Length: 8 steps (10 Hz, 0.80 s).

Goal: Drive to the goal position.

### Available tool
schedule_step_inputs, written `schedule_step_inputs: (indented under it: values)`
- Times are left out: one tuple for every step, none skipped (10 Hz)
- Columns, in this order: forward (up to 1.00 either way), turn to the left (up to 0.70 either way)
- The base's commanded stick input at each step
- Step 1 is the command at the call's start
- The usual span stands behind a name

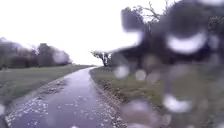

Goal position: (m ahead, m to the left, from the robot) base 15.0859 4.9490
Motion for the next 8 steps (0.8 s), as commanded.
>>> schedule_step_inputs:
  values:
    - [0.00,0.00]
    - [0.00,0.00]
    - [0.00,0.00]
    - [0.00,0.00]
    - [0.00,0.13]
    - [0.00,0.43]
    - [0.00,0.45]
    - [0.00,0.45]
